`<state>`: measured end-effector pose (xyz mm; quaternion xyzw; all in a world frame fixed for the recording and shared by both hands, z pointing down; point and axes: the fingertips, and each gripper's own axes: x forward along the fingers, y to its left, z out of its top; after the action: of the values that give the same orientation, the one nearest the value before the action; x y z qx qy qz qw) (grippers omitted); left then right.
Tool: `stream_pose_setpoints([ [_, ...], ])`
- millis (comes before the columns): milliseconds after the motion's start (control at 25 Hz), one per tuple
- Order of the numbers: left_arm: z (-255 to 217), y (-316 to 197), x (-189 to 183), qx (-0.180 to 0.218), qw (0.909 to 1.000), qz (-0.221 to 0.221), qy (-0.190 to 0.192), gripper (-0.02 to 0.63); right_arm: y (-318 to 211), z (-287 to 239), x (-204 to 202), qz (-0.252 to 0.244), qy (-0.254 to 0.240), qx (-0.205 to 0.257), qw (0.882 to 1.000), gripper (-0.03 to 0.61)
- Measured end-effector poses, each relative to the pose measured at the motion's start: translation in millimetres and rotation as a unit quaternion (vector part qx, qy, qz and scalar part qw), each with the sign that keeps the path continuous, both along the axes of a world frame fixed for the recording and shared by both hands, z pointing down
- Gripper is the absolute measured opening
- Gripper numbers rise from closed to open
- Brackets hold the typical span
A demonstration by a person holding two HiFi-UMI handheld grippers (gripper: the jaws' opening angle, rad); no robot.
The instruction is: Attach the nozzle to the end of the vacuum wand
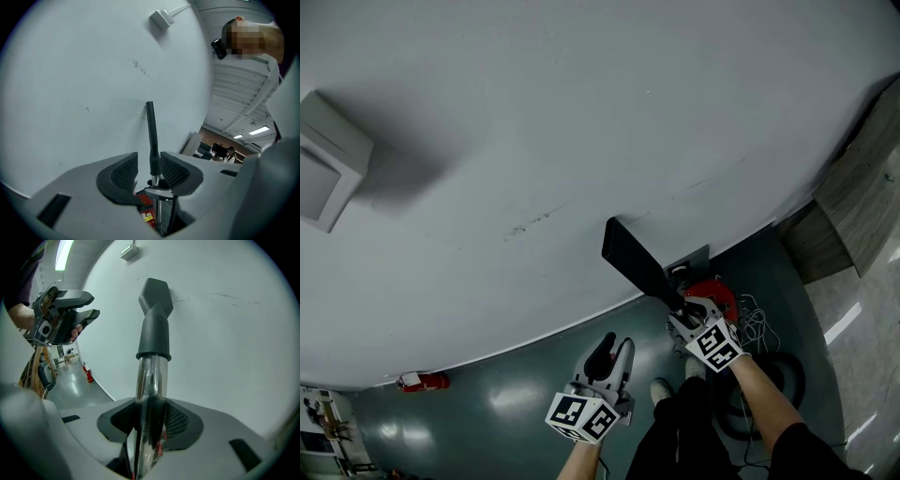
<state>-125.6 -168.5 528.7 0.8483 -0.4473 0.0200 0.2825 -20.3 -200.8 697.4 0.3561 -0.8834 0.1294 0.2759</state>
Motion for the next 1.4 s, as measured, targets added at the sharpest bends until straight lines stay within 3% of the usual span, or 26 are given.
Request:
stream_pose_setpoints([
  [360, -11, 7, 3, 0.009, 0.9999, 0.011, 0.008, 0.152, 8, -18, 11, 0.024, 0.01, 0.011, 1.0, 0.152],
  [560, -28, 11, 11, 0.023, 0.9993, 0.025, 0.017, 0.152, 12, -55, 18, 0.047, -0.005, 0.032, 0.998, 0.152],
  [1000, -96, 26, 34, 0.056, 0.9961, 0.055, 0.04, 0.147, 32, -183, 21, 0.146, -0.146, 0.026, 0.978, 0.15],
  [1160, -118, 27, 40, 0.073, 0.9947, 0.063, 0.034, 0.112, 42, -224, 18, 0.156, -0.208, 0.029, 0.965, 0.118],
  [1400, -140, 31, 48, 0.096, 0.9922, 0.068, 0.042, 0.063, 54, -260, 15, 0.156, -0.262, 0.03, 0.952, 0.057],
])
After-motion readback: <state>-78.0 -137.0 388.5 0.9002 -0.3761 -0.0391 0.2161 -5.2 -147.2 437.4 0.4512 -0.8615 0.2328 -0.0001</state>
